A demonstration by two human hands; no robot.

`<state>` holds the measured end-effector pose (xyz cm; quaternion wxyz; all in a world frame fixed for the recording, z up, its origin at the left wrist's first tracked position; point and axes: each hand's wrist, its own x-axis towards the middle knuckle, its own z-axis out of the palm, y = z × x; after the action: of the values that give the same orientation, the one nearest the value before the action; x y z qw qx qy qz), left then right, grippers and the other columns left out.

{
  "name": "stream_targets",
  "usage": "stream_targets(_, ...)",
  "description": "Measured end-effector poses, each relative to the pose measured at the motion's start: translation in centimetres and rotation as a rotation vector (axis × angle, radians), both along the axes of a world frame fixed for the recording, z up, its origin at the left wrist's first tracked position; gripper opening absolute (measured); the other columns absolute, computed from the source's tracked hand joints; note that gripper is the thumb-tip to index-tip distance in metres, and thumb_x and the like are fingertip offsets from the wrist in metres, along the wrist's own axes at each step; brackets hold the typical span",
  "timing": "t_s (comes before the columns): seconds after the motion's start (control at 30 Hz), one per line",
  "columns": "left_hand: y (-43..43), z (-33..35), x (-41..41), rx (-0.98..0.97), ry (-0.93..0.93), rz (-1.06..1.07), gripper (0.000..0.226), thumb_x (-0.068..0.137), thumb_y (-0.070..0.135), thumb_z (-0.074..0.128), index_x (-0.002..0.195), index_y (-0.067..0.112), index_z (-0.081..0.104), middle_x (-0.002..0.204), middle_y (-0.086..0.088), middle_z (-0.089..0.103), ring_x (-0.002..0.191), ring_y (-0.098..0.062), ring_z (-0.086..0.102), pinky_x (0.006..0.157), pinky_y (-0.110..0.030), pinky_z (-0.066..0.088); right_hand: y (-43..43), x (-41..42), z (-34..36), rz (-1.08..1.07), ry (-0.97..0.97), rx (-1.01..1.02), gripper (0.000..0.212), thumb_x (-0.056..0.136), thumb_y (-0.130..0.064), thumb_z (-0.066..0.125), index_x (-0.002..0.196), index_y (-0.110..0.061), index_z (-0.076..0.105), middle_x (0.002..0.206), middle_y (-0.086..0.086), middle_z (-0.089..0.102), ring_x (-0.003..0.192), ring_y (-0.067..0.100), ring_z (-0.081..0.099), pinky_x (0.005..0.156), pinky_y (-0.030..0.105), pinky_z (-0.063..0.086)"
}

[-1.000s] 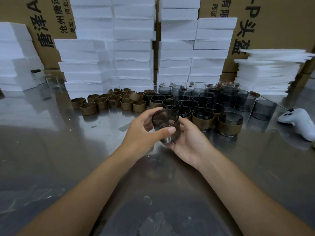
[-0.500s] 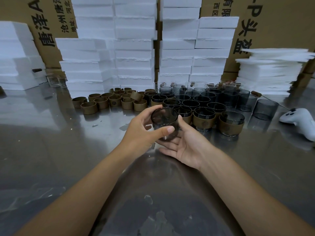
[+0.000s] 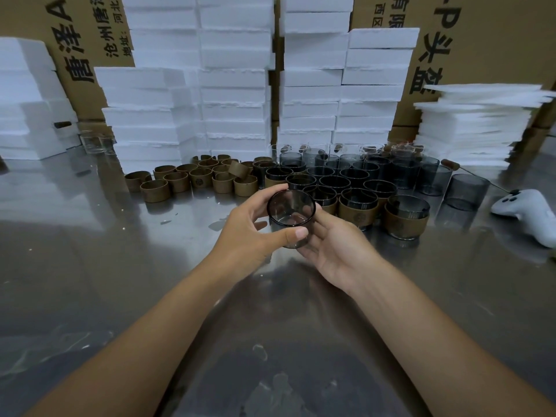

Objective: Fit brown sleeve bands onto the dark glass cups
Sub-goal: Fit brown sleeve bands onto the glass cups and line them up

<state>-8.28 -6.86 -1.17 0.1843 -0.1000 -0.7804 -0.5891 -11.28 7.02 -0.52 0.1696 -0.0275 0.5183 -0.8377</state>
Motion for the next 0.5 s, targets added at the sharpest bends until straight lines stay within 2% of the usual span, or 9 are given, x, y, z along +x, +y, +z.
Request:
stream_targets(0.1, 0.02, 0.2, 0.17, 0.062, -0.014, -0.033, 0.068, 0.064, 0.023, 0.083, 0.127, 0.026, 0.057, 0.117, 0.01, 0.068, 0.115, -0.006, 0.059, 0.108, -0.042, 0.04, -0.11, 0.19, 0.17, 0.025, -0.012, -0.055, 0.028, 0.101, -0.028, 0.044, 0.109, -0.011, 0.066, 0.093, 0.004, 0.074, 0.083, 0.015, 0.069, 0.074, 0.03, 0.056)
stream_targets(0.2, 0.18, 0.39, 0.32, 0.124, -0.022, -0.073, 0.069, 0.063, 0.02, 0.085, 0.126, 0.024, 0.057, 0.116, 0.007, 0.069, 0.113, -0.006, 0.06, 0.105, -0.032, 0.041, -0.16, 0.38, 0.29, 0.061, -0.025, -0.084, 0.036, 0.1, -0.033, 0.044, 0.121, -0.01, 0.062, 0.099, 0.005, 0.072, 0.087, 0.015, 0.068, 0.069, 0.029, 0.056)
stream_targets(0.3, 0.26, 0.52, 0.37, 0.189, -0.024, -0.117, 0.067, 0.061, 0.023, 0.076, 0.125, 0.022, 0.056, 0.115, 0.005, 0.069, 0.11, -0.005, 0.062, 0.098, -0.025, 0.046, -0.17, 0.42, 0.26, 0.108, -0.006, -0.066, 0.038, 0.099, -0.039, 0.043, 0.121, -0.015, 0.062, 0.094, 0.001, 0.072, 0.081, 0.012, 0.068, 0.076, 0.031, 0.052)
stream_targets(0.37, 0.17, 0.51, 0.37, 0.211, -0.029, -0.138, 0.067, 0.062, 0.024, 0.074, 0.126, 0.022, 0.056, 0.116, 0.005, 0.068, 0.109, -0.004, 0.062, 0.097, -0.021, 0.047, -0.18, 0.44, 0.17, 0.132, 0.005, -0.054, 0.036, 0.099, -0.042, 0.041, 0.112, -0.019, 0.065, 0.086, -0.004, 0.073, 0.071, 0.007, 0.069, 0.084, 0.034, 0.049)
stream_targets(0.43, 0.07, 0.45, 0.35, 0.206, -0.034, -0.144, 0.068, 0.062, 0.026, 0.075, 0.126, 0.023, 0.055, 0.119, 0.005, 0.067, 0.112, -0.005, 0.061, 0.099, -0.023, 0.046, -0.23, 0.54, 0.19, 0.152, 0.006, -0.046, 0.037, 0.099, -0.045, 0.039, 0.108, -0.021, 0.065, 0.084, -0.006, 0.073, 0.07, 0.005, 0.07, 0.089, 0.036, 0.046)
stream_targets(0.5, -0.02, 0.37, 0.26, 0.199, -0.037, -0.141, 0.065, 0.063, 0.026, 0.076, 0.124, 0.026, 0.056, 0.12, 0.005, 0.067, 0.114, -0.006, 0.06, 0.102, -0.028, 0.044, -0.26, 0.55, 0.18, 0.17, -0.011, -0.026, 0.043, 0.099, -0.048, 0.037, 0.116, -0.02, 0.064, 0.089, -0.005, 0.074, 0.078, 0.007, 0.07, 0.091, 0.037, 0.047)
